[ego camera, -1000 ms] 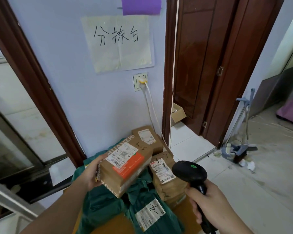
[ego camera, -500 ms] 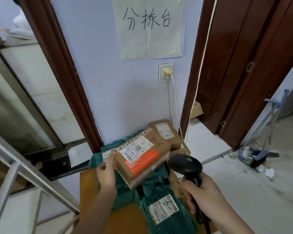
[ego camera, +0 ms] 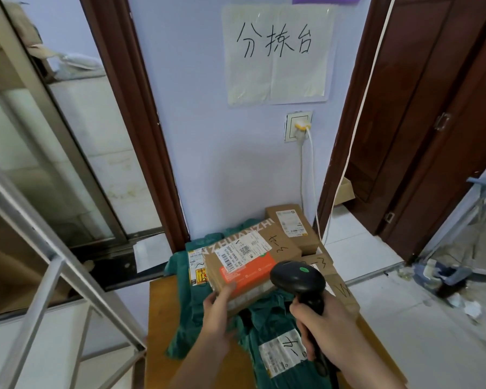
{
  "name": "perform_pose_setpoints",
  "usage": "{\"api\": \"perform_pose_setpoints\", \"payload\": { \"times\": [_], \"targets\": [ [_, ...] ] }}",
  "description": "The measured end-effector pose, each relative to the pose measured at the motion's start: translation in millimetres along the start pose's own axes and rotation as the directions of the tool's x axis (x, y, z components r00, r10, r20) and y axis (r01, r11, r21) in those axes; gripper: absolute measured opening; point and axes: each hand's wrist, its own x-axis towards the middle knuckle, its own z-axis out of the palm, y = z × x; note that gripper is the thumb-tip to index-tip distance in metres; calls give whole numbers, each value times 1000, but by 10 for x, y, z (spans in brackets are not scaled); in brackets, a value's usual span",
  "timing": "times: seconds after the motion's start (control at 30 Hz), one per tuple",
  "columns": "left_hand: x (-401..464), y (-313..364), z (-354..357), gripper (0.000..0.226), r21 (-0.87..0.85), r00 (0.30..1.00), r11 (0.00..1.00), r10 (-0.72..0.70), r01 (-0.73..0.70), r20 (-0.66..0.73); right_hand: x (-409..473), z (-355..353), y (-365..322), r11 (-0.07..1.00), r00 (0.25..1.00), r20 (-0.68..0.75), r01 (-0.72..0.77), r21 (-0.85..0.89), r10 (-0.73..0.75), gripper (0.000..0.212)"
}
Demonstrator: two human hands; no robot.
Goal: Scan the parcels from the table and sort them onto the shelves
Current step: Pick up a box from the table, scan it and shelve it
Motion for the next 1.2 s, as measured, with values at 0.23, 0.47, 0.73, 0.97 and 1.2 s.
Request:
{"api": "perform_pose_setpoints", "payload": {
  "times": [0.23, 0.47, 0.73, 0.97, 1.2],
  "targets": [
    [106, 375, -379, 67, -120, 985, 982, 132, -144, -109, -37, 10, 55, 1000, 999, -23, -23, 4, 23, 15],
    [384, 695, -354, 102, -225, 973, 959, 129, -172, -193, -20, 50, 52, 998, 997, -38, -60, -13, 60, 14],
    [323, -60, -163, 113, -273, 998, 962, -10, -8, -64, 79, 126, 18, 998, 998, -7, -56, 17, 57, 15],
    [228, -261, -255, 92, -309, 997, 951, 42, -20, 63, 113, 196, -32, 999, 999, 18, -32, 20, 31, 15],
    [137, -184, -485, 97, -260, 967, 953, 198, -153, 159, 24, 221, -109, 999, 999, 21, 37, 29, -37, 15]
  ]
}}
